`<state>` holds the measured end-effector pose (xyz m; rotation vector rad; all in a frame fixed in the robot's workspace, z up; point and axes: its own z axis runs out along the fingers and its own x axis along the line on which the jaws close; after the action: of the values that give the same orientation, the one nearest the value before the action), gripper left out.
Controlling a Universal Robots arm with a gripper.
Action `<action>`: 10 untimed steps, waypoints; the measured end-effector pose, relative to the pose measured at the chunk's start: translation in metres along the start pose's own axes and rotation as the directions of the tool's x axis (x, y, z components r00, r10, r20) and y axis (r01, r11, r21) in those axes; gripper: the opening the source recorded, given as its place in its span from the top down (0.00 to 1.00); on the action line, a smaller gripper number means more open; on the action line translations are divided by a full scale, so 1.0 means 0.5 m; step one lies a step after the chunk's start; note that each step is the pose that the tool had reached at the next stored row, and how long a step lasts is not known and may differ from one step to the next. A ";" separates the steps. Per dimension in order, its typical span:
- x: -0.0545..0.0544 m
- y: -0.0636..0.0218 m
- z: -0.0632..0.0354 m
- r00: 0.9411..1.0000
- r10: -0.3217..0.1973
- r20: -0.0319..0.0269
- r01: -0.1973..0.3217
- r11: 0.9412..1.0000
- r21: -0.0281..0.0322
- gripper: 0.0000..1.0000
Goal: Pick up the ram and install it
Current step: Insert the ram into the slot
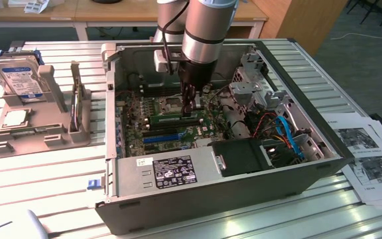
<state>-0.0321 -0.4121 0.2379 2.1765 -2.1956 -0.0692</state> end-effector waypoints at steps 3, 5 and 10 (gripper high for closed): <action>0.000 0.003 0.000 1.000 0.000 0.000 0.000 1.000 0.002 0.88; 0.000 0.005 0.001 1.000 0.000 0.000 0.000 1.000 0.005 0.88; 0.000 0.005 0.001 1.000 0.000 0.000 0.000 1.000 0.005 0.88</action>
<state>-0.0348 -0.4121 0.2377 2.1795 -2.1977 -0.0640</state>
